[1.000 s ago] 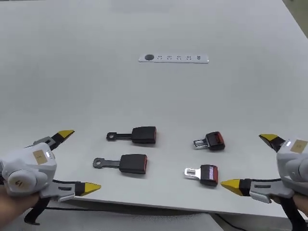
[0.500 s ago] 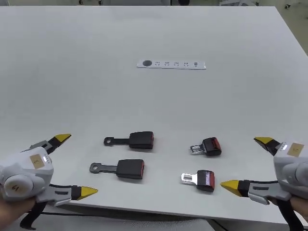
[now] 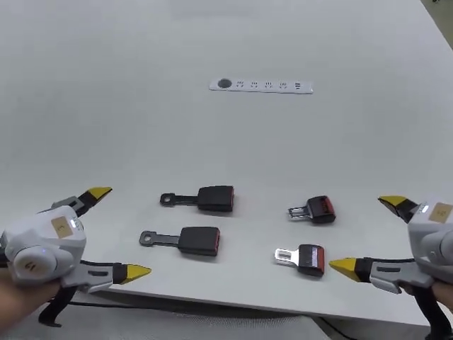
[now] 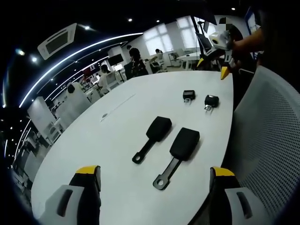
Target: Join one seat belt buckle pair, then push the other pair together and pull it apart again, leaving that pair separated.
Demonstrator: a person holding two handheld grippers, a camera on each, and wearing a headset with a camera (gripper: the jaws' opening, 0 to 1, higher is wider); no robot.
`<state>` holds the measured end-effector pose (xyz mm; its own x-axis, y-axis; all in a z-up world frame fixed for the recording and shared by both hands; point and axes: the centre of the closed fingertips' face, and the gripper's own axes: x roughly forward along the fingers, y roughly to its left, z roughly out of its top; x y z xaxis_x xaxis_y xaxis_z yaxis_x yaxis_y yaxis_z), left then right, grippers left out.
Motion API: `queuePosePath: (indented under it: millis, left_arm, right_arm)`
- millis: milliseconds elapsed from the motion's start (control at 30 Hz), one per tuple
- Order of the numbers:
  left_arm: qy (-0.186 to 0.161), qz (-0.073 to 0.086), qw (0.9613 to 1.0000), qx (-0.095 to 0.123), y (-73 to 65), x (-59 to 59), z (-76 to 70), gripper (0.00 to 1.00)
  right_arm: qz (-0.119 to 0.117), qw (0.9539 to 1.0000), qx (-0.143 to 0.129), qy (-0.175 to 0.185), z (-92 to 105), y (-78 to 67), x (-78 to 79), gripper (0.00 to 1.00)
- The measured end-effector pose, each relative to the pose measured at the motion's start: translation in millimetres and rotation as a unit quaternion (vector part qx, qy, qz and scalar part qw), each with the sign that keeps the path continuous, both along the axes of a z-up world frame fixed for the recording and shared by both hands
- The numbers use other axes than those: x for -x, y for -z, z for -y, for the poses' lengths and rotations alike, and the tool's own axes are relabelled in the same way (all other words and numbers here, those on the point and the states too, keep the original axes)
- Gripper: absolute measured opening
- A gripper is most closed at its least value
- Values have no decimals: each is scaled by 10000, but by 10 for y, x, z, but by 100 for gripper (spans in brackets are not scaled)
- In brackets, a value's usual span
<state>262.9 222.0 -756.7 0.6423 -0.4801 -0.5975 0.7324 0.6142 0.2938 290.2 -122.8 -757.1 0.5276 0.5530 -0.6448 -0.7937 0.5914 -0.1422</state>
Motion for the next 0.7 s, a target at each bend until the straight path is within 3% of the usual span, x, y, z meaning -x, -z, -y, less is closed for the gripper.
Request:
queuePosePath:
  millis: [700]
  left_arm:
    - [-35, -28, 10000, 55, 17, -30, -52, 97]
  right_arm:
    - [-93, 10000, -18, -30, -42, 23, -28, 84]
